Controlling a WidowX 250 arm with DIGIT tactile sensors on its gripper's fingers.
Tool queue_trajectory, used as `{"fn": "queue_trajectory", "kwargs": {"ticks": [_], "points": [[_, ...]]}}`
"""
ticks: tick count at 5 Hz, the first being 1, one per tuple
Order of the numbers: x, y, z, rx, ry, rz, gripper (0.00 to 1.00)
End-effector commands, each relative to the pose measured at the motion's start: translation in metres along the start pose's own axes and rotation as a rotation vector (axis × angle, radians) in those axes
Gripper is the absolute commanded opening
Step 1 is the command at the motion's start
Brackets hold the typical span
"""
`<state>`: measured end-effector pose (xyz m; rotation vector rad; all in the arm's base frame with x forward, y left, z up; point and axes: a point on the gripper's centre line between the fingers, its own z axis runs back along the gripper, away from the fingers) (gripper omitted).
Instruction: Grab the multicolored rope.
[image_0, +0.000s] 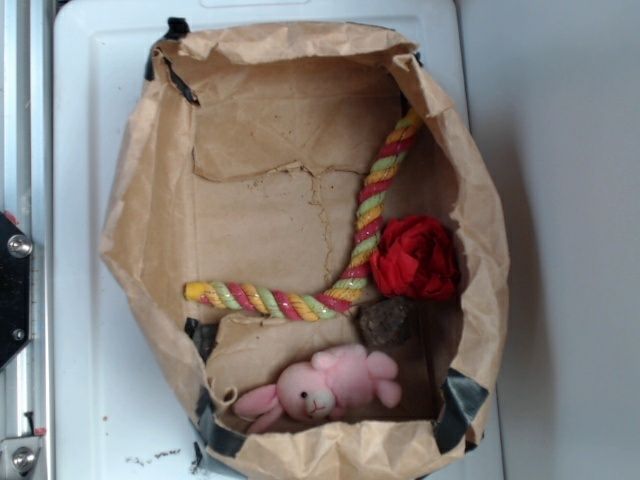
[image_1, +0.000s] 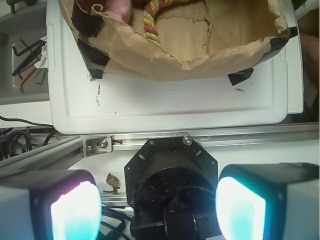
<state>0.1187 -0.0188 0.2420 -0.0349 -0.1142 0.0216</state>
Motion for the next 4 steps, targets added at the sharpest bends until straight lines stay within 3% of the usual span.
{"fn": "queue_trajectory", "kwargs": {"ticks": [1,3,4], "points": [[0.0,0.0,0.0,0.0,0.0,0.0,1.0],[0.062,-0.007,-0.019,0.015,-0.057,0.154,1.0],[0.1,0.0,-0.036,0.015,-0.12,0.281,1.0]]}}
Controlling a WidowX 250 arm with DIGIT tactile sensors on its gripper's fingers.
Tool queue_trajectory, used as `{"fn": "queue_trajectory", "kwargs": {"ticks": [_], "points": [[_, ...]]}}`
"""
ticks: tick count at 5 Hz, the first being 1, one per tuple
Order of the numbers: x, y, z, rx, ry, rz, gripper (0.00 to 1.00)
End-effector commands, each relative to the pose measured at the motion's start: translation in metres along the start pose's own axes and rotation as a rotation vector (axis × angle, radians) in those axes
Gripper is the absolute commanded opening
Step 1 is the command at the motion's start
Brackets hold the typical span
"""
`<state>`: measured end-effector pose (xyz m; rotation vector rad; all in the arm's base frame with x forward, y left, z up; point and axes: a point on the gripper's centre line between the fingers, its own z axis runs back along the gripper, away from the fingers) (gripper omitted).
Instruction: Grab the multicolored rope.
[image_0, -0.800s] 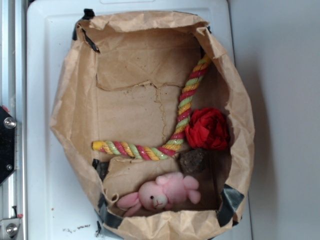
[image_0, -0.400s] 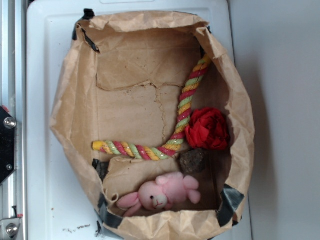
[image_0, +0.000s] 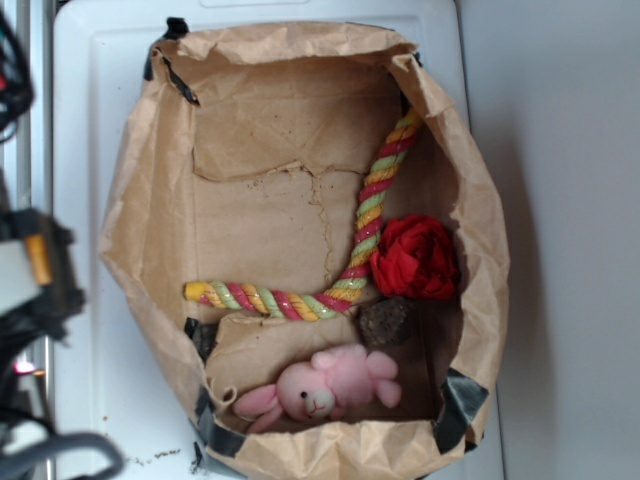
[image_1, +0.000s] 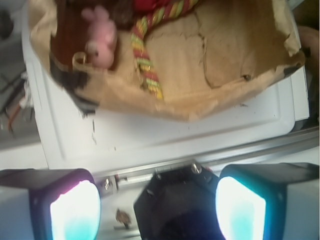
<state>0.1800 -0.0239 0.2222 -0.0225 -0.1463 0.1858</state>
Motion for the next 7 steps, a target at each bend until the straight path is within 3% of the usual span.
{"fn": "queue_trajectory", "kwargs": {"ticks": [1,4,6,7], "points": [[0.062,0.004,-0.03,-0.001,-0.127,0.241,1.0],[0.093,0.026,-0.061,0.001,-0.126,0.449,1.0],[0.108,0.051,-0.077,0.03,-0.19,0.574,1.0],[0.102,0.062,-0.076,-0.004,-0.161,0.561,1.0]]}}
